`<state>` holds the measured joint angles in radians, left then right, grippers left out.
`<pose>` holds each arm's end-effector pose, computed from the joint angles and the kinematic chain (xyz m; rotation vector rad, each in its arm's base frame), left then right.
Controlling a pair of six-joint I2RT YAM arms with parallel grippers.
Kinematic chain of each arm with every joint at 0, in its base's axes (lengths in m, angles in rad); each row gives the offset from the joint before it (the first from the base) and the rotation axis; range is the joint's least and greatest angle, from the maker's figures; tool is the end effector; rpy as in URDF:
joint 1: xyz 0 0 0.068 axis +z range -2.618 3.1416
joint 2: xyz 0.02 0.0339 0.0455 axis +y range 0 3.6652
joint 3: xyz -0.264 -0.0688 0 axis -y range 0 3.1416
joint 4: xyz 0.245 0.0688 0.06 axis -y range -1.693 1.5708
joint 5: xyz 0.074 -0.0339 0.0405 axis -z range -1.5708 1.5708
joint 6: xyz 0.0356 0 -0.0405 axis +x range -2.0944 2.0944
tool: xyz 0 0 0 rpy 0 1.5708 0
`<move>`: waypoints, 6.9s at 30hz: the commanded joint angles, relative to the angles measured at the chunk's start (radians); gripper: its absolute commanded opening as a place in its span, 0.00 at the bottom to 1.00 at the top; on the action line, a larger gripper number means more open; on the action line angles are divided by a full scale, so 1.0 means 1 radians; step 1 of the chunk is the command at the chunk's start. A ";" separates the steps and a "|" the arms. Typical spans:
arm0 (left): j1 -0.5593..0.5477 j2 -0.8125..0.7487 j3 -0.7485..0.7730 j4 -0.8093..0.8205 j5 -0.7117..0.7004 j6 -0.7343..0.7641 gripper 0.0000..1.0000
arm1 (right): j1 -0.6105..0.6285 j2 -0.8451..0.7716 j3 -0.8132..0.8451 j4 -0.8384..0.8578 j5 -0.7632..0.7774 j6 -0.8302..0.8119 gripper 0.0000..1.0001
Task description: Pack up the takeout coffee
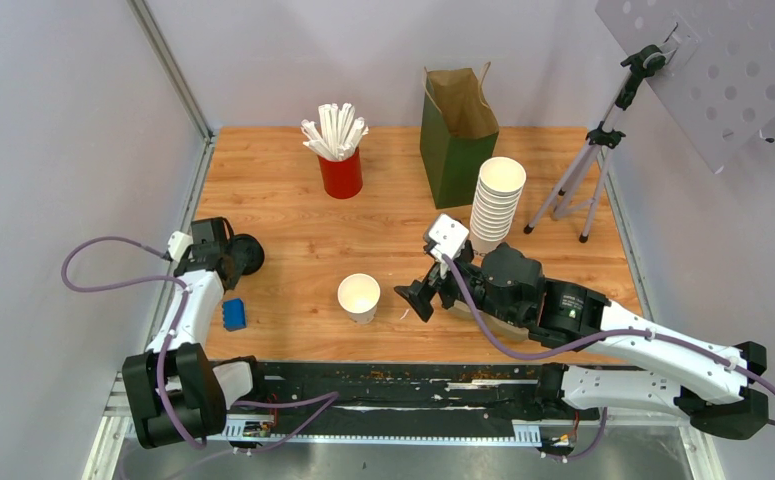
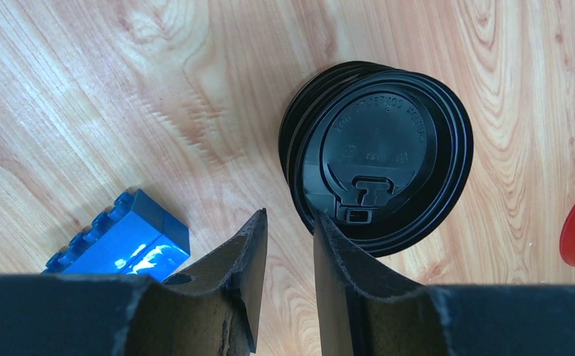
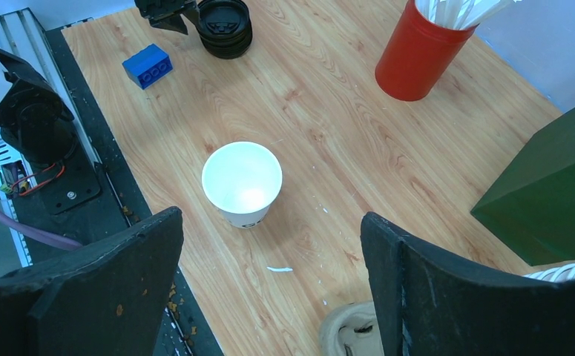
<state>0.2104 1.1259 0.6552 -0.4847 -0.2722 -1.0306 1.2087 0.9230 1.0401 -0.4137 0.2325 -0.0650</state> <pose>0.2077 0.0542 0.2057 -1.5258 1.9499 -0.0028 0.0788 0.1850 0.3805 -0.9937 1.6183 0.5720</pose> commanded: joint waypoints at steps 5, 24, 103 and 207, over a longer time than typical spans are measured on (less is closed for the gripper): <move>0.011 0.007 0.012 0.050 -0.016 0.017 0.37 | 0.003 -0.014 -0.006 0.045 -0.004 -0.012 0.88; 0.011 -0.007 0.076 0.011 0.010 0.082 0.03 | 0.004 0.029 -0.007 0.076 -0.037 -0.010 0.88; 0.176 0.115 0.075 0.122 0.278 0.397 0.13 | 0.004 0.118 -0.018 0.184 -0.105 0.017 0.85; -0.542 -0.271 0.160 0.207 0.969 0.149 0.87 | -0.034 0.094 -0.188 0.750 -0.206 -0.649 0.76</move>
<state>-0.3321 0.8635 0.6216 0.2909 0.9215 -1.3804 1.1793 1.0115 0.7860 0.4358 -0.0872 -0.8291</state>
